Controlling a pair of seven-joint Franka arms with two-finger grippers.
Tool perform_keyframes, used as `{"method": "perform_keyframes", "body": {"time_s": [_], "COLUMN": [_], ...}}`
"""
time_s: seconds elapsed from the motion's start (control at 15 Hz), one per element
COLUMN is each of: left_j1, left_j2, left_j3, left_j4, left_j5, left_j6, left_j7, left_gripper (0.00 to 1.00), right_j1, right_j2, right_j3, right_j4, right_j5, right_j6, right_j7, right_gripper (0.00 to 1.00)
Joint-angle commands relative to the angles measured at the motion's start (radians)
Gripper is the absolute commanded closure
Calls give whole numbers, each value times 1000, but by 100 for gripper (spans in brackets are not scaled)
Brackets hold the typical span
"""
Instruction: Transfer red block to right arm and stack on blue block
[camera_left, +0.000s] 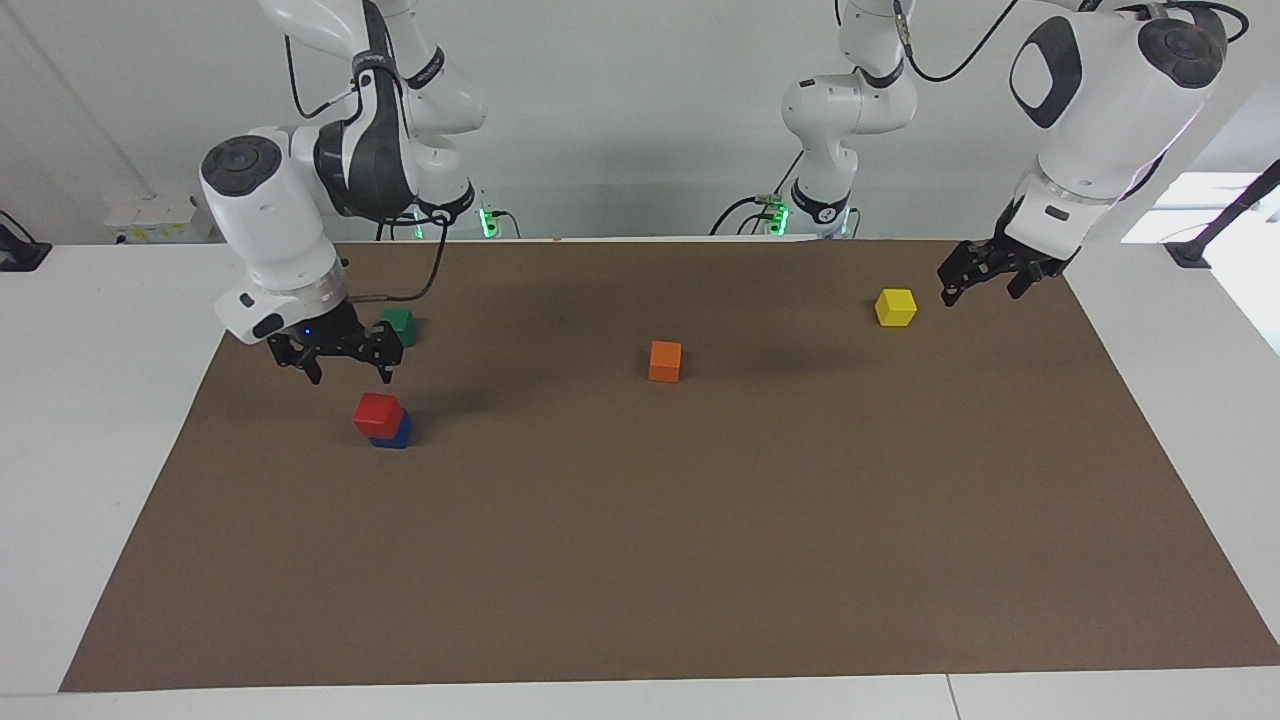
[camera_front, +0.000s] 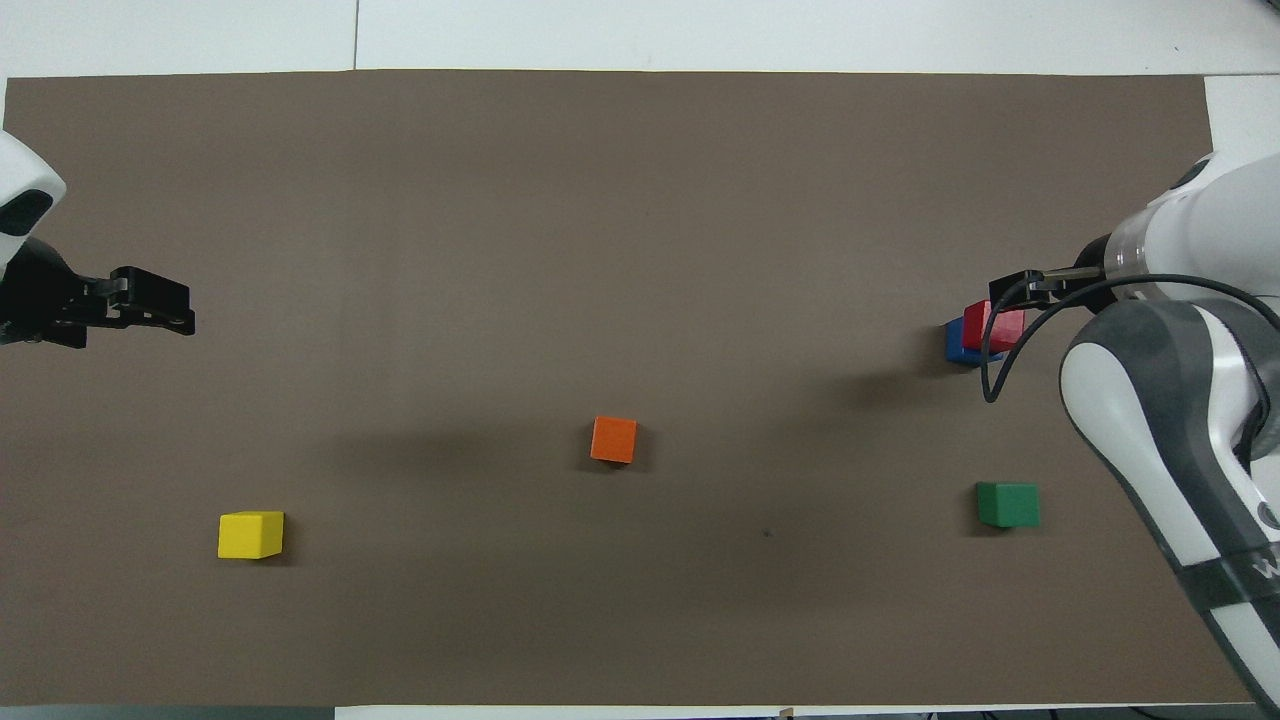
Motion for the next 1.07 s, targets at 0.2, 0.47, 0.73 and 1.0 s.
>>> {"method": "perform_keyframes", "body": {"time_s": [0.2,0.47,0.73,1.0], "left_j1": [15,15,15,15], "left_j2": [1,1,1,1], "left_j3": [-9,-10,-10,-10], "left_j4": [12,12,9,11], "left_j5": [-19,-19,-19,-19], "left_j6": [-30,-27,-26,-27], "left_j7": [2,0,0,0], "left_gripper": [0,0,0,0], "right_j1": [-19,-43,-36,-33], "right_j2": [-24,-27,-37,-35], "right_j3": [20,-13,-53,-59], "right_j4": [170,270,327,351], "right_j5": [43,48,48,49], "right_j6": [-272,-420,-465,-506], "right_j7": [-109,-149,-146,-142], "right_gripper": [0,0,0,0]}}
